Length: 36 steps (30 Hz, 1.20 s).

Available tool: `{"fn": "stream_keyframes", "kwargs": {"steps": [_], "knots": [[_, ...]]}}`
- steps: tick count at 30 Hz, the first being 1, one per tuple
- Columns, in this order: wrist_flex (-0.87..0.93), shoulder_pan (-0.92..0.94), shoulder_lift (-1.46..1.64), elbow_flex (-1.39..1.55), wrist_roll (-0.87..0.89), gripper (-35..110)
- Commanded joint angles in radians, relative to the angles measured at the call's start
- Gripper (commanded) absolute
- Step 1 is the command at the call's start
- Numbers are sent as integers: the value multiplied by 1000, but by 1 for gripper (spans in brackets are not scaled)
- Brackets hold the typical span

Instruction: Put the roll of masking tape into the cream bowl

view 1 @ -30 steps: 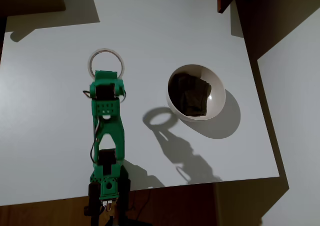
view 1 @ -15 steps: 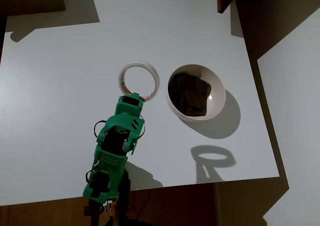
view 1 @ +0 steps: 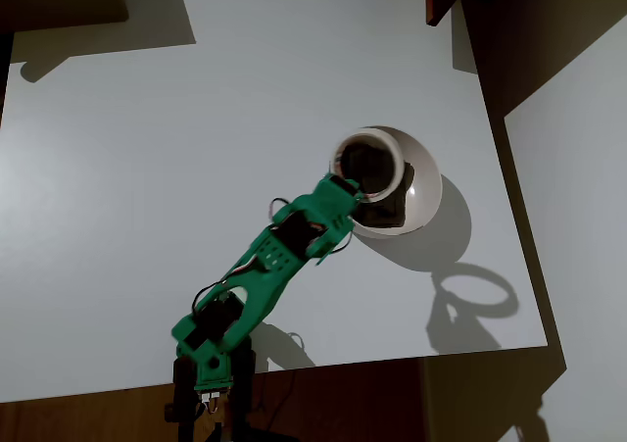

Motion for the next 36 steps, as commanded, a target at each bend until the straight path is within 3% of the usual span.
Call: {"fn": "stream_keyframes", "kwargs": {"steps": [1,7,17,36], "knots": [[-124,52,-110,-17,-14,-8],[-221,87,-314,-54,-23,-8],[-163,107,-595,-288,-6,-8],[-149,83,-822,-517,8,-8]]}}
